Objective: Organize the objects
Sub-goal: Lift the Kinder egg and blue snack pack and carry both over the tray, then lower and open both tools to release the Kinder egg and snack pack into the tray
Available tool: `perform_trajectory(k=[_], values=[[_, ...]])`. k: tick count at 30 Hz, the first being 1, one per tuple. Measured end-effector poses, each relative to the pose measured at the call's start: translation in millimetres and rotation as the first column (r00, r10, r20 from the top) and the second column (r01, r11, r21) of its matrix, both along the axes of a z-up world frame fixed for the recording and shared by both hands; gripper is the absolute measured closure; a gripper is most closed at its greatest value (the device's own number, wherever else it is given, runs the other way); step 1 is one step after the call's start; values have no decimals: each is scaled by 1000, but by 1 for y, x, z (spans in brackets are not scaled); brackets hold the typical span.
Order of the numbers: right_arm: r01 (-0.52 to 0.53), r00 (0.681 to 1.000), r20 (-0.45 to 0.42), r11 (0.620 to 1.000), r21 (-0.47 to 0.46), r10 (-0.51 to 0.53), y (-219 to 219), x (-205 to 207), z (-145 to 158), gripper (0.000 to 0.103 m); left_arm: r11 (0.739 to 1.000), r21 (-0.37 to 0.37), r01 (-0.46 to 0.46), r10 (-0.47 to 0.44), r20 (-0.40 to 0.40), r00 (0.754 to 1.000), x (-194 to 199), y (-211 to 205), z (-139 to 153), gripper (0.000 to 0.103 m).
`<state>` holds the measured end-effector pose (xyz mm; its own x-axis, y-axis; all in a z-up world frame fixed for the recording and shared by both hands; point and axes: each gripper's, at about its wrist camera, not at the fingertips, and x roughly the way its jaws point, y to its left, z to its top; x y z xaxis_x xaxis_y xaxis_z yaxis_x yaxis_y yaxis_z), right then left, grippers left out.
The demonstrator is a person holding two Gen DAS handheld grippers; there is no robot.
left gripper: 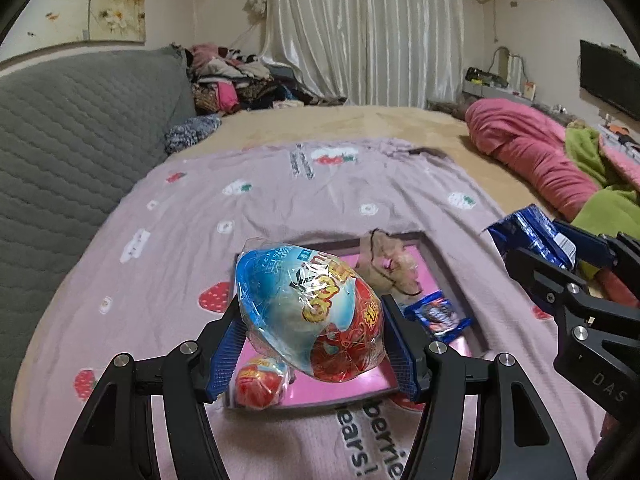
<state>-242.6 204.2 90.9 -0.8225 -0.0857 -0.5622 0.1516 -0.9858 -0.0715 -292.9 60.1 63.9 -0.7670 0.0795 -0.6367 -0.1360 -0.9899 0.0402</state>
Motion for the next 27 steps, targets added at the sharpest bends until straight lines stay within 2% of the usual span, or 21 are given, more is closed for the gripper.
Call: perform_trajectory(k=[8,13,17,21,27], values=[[3,996,87,999,-47,1,-6,-44,-67,49,1000,-16,-8,9,64,998,-44,10,-73,37],[22,992,122,996,-83,-11,2,-60,-106,49,1000,-26,-6,8,51,999,-53,13,-107,37],[38,988,153,999,-32,-33,3,-73,-132,49,998,-58,16,-11,77,997,-60,22,-130,37],[39,985,167,999,-14,-36,1,-77,-141,49,998,-59,21,-15,100,995,-66,24,-143,37],[45,987,155,999,3,-45,1,-76,-142,49,994,-106,0,9,85,996,-64,26,-149,37]])
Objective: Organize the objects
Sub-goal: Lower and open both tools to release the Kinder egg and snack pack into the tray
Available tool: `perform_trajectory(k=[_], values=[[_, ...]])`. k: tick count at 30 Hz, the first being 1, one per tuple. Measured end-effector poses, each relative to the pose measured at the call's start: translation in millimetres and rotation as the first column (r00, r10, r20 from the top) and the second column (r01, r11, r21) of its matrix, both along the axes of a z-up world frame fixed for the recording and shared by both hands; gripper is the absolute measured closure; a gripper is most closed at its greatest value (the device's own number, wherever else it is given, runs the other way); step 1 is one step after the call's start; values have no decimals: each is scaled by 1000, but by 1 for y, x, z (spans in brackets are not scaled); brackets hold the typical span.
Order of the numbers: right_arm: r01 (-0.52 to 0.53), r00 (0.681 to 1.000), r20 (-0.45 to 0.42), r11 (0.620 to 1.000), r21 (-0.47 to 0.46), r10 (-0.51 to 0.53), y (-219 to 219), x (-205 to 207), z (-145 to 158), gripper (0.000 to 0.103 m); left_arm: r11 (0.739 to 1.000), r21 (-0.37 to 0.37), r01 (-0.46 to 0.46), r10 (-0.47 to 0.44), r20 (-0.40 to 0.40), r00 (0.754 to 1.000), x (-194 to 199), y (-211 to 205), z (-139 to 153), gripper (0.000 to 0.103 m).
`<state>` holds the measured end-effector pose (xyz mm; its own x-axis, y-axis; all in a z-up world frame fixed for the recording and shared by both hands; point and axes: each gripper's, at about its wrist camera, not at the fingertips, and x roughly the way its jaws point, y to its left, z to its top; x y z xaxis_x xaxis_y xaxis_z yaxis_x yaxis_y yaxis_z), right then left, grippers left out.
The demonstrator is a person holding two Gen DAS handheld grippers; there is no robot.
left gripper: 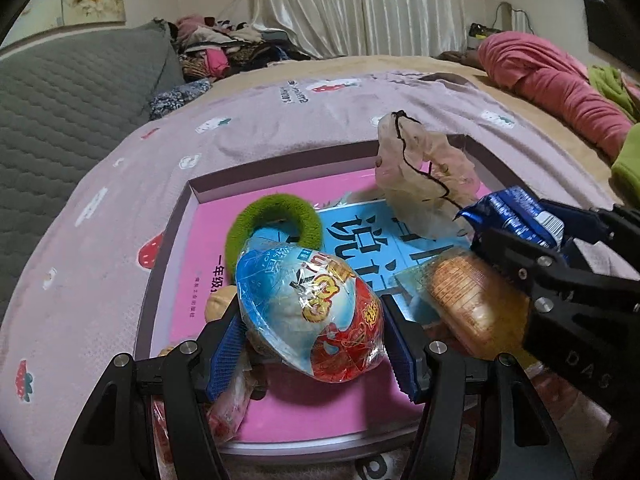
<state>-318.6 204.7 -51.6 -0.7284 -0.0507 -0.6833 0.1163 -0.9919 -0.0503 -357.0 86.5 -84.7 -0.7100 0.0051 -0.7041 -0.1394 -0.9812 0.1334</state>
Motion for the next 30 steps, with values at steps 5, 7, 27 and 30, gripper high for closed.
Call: perform_trajectory(k=[5,7,27,30], values=[[-1,1000,-1,1000,-1,1,0,-2,0,49,1000,-17,-3,3,-6,1000,2,0,0,36],[2,1000,-7,1000,-2,-2,0,-2,1,49,1000,-18,-2,2,-11,1000,4,1,1,36],[9,999,-51,999,-36,-10,8,6,14,34,1000,-11,5,-5,-21,1000,13,-4,11,29],[24,998,-64,999,-45,-27,13,8,19,32,1000,14,8,-8,-25,1000,15,-7,18,27]])
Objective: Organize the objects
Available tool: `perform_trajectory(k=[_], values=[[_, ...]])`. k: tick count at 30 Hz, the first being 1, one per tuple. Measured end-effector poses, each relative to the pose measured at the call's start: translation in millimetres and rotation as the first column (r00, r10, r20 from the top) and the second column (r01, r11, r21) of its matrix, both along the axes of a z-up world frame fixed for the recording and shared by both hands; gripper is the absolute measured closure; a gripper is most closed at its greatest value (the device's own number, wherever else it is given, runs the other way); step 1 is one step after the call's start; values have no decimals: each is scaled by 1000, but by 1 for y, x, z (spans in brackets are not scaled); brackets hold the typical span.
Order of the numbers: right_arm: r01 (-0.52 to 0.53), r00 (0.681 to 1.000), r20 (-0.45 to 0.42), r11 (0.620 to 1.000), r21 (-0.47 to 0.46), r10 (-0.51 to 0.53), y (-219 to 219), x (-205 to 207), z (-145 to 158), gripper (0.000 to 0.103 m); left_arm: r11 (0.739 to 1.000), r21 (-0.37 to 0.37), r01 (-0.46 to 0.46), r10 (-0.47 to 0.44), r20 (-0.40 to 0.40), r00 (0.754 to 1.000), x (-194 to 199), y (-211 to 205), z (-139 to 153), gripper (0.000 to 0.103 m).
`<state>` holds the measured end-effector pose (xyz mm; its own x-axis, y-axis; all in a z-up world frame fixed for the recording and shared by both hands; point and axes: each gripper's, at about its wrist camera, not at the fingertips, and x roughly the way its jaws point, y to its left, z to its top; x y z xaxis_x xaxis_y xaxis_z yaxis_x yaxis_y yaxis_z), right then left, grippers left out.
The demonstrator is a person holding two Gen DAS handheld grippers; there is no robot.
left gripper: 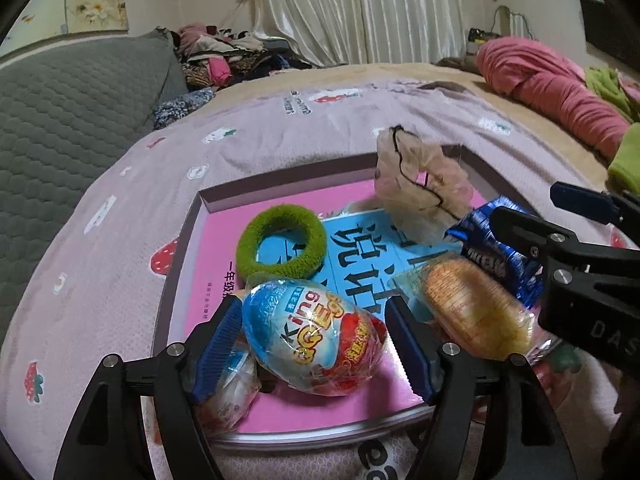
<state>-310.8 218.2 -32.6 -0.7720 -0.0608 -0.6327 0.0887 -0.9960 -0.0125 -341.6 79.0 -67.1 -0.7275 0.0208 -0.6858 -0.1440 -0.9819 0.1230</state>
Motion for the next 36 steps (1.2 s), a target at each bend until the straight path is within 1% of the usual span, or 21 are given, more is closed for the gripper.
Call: perform_trajectory(k=[2,5,7,11,15,19,20,22,24,25,26,28,29,31,34,36], values=[[6,1000,-2,1000,-16,-6,3,1,3,31,1000,14,-3,2,4,1000,0,-3,2,26],[11,1000,-6,1000,-21,-11,5,2,5,27,1000,0,0,0,8,1000,0,-2,1,26],[18,1000,-9,1000,-14,-18,6,2,6,20,1000,12,0,0,7,1000,1,-3,3,26],[23,999,-22,999,-24,-24,9,5,12,18,999,43,1,0,-17,1000,7,-8,16,23],[31,998,-52,999,-34,-33,12,13,23,12,998,62,5,-3,-45,999,14,-10,29,22],[33,997,-66,998,-46,-36,13,25,37,11,995,96,-4,11,-69,998,25,-19,46,21],[32,997,-72,998,-54,-36,13,29,42,11,994,107,-5,13,-75,997,29,-21,51,16],[29,996,-84,997,-66,-35,12,38,51,7,991,131,-9,23,-107,994,41,-28,61,9],[29,995,-99,998,-62,-35,10,51,60,4,990,139,-24,43,-137,990,54,-33,71,0],[22,994,-107,998,-59,-28,8,61,64,3,989,144,-24,45,-144,989,60,-35,75,0],[6,994,-108,999,-54,-12,6,68,66,2,989,148,-28,50,-146,988,68,-38,79,0],[-16,997,-82,999,-29,13,3,80,65,1,988,154,-29,49,-131,990,80,-42,81,0],[-15,997,-71,1000,-3,15,1,88,63,1,988,155,-28,47,-122,991,86,-45,81,0],[-3,999,-55,1000,22,4,-1,98,62,1,986,160,-43,61,-106,993,95,-52,80,0],[-8,998,-63,1000,-9,8,-1,116,70,1,982,175,-64,78,-77,994,114,-60,84,0],[-16,998,-61,1000,-13,15,-4,128,80,1,986,154,-68,80,-68,995,130,-64,90,0]])
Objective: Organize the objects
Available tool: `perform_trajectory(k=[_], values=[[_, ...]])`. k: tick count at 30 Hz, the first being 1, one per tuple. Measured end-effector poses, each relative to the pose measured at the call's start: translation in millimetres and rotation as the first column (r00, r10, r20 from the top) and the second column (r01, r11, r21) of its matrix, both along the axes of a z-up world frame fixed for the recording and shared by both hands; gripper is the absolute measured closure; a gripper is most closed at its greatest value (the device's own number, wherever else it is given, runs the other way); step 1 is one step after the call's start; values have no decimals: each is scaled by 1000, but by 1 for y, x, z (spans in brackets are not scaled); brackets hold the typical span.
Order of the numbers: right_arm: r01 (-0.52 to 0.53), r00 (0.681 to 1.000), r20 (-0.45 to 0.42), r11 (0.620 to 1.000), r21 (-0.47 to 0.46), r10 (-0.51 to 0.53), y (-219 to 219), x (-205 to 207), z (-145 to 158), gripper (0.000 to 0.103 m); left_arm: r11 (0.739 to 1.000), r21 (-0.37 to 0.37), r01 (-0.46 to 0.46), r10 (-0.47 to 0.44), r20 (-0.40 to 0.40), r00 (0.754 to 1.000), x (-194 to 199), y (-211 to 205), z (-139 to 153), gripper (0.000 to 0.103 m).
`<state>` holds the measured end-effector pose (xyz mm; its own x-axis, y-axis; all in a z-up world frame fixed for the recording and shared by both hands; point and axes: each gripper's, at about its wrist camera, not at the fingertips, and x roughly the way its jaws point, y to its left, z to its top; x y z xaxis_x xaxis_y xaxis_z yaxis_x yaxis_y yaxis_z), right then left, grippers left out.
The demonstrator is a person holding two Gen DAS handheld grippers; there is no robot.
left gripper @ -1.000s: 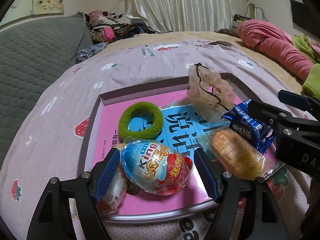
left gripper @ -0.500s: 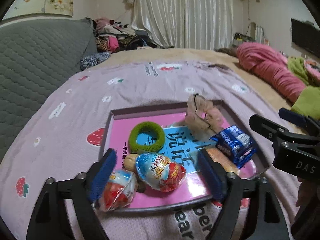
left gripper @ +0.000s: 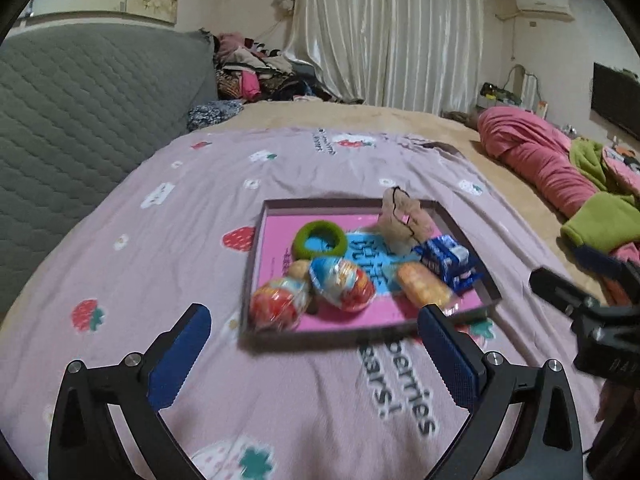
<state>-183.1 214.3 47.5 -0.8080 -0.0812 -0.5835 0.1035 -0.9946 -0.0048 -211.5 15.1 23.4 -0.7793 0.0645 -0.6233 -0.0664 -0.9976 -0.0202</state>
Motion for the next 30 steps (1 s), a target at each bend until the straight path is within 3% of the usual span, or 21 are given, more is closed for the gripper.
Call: perform_trajectory(k=[9,17,30], values=[[4,998,-64,998,61,0,-21,52,48,1,999,-19,-35,34,-48,998,63,-23,46,0],[16,990,-138,999,47,-9,-24,97,99,1,998,-13,-68,66,-121,991,113,-39,94,0],[17,981,-194,999,37,-9,-22,142,138,1,997,-22,-80,74,-194,978,156,-36,139,0]])
